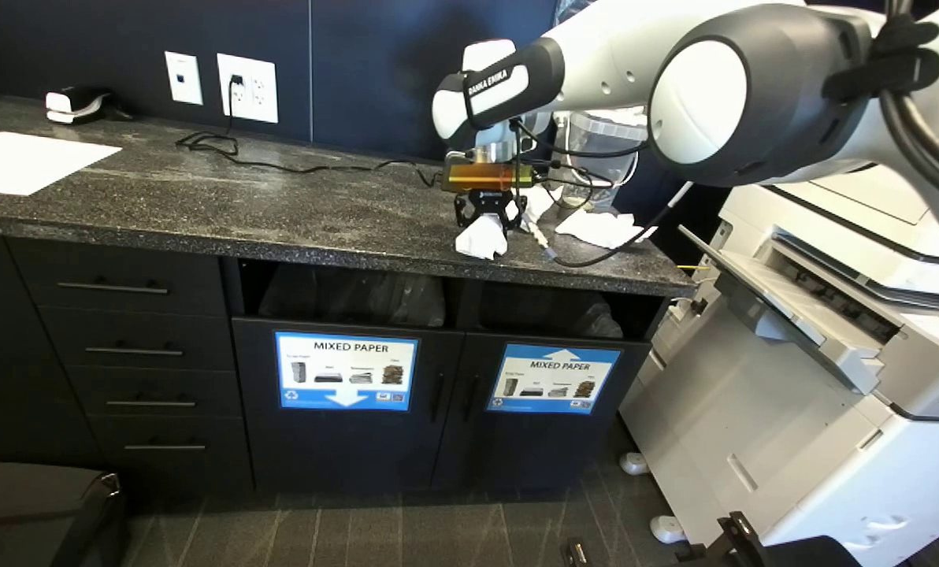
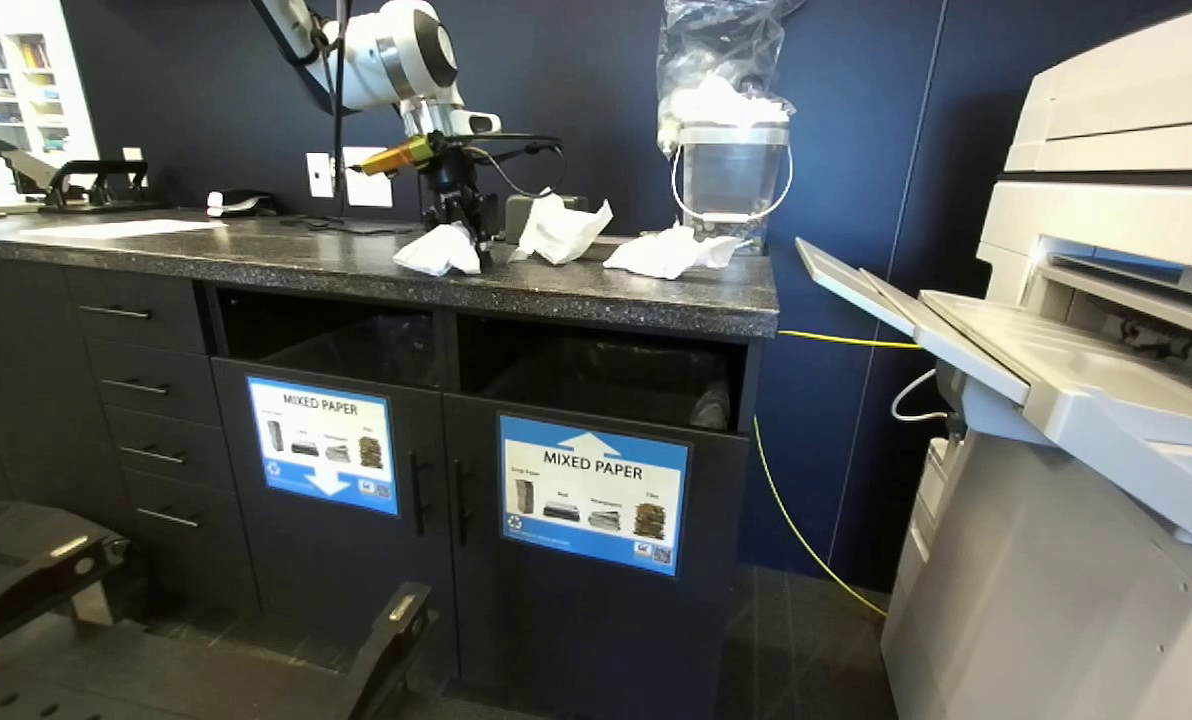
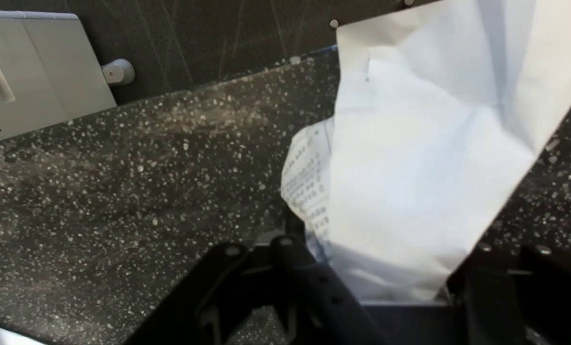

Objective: Pick up two pieces of paper from the countertop and put them in the right bin.

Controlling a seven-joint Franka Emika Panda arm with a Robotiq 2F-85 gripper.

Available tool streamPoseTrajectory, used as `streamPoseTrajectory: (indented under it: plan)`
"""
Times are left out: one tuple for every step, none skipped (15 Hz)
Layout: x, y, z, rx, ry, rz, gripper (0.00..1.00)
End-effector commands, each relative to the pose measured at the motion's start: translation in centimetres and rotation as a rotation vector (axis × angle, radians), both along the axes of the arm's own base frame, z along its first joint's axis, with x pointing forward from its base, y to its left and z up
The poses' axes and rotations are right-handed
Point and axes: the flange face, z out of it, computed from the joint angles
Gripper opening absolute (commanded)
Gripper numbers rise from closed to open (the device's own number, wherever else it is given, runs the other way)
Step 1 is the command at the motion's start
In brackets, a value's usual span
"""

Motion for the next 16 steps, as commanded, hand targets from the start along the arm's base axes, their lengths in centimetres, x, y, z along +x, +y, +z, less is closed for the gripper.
streamPoseTrajectory:
  plan:
    - [0.4, -1.6, 0.5, 0.002, 0.009, -0.005, 0.21]
    - [0.4, -2.1, 0.5, 0.001, 0.012, -0.008, 0.15]
    - [0.4, -2.8, 0.5, -0.002, 0.015, -0.009, 0.07]
    - [0.4, -3.4, 0.6, -0.002, 0.022, -0.007, 0.07]
    - [0.4, -4.1, 0.7, -0.003, 0.026, -0.007, 0.05]
    - [0.1, -4.7, 0.7, -0.004, 0.038, 0.002, 0.03]
    - [-0.1, -5.5, 0.9, 0.000, 0.054, 0.011, 0.05]
    - [-0.5, -6.2, 1.2, -0.001, 0.067, 0.020, 0.05]
    - [-1.0, -6.8, 1.3, -0.003, 0.083, 0.034, 0.05]
    - [-1.8, -7.6, 1.9, -0.003, 0.096, 0.047, 0.06]
    - [-2.5, -8.2, 2.5, -0.005, 0.105, 0.054, 0.06]
    - [-3.4, -8.7, 3.2, -0.005, 0.118, 0.065, 0.06]
    - [-4.1, -9.4, 4.0, -0.003, 0.125, 0.071, 0.06]
    - [-4.9, -9.9, 4.7, -0.002, 0.130, 0.074, 0.07]
    - [-5.7, -10.2, 5.3, 0.004, 0.137, 0.080, 0.06]
    - [-6.6, -10.6, 6.1, 0.007, 0.140, 0.082, 0.06]
